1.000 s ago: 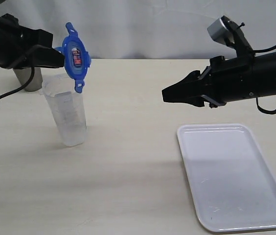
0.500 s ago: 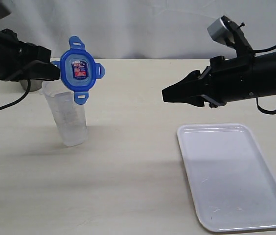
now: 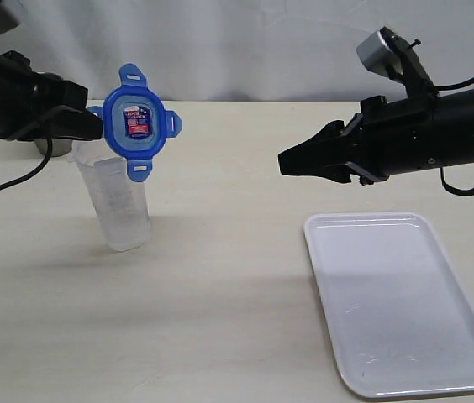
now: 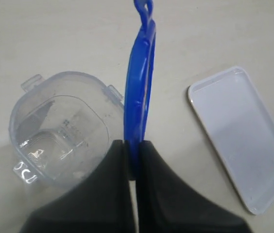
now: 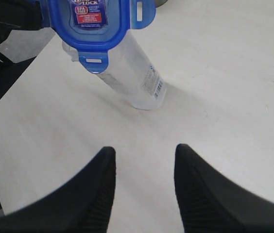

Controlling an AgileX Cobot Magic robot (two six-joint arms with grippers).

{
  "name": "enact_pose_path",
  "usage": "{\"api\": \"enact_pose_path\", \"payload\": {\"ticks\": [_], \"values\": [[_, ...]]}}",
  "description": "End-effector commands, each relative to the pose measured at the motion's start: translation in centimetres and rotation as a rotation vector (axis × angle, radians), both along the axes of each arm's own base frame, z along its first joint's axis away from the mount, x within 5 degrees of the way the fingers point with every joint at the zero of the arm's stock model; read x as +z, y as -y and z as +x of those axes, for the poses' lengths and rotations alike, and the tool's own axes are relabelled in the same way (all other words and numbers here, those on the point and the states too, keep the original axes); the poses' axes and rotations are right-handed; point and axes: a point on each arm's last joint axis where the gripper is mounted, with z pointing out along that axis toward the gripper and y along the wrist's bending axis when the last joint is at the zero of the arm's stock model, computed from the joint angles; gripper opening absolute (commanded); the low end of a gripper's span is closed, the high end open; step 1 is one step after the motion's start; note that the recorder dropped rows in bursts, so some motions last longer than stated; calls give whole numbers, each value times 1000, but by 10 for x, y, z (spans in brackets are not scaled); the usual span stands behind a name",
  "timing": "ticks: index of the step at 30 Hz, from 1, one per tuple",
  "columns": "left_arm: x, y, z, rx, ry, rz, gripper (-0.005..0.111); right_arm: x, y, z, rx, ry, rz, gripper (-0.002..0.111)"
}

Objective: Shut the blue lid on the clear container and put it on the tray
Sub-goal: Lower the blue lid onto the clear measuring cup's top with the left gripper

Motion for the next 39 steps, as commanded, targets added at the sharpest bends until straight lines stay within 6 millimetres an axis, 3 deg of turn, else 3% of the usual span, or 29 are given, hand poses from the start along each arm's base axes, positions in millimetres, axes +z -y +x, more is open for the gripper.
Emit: {"api": "enact_pose_path", "payload": {"ticks": [1, 39], "values": [[0, 0, -1, 0, -7, -16, 0, 3, 0, 0, -3, 10, 3, 39], [16, 11, -4, -82, 64, -150, 0, 1, 0, -1, -1, 5, -1, 39]]}}
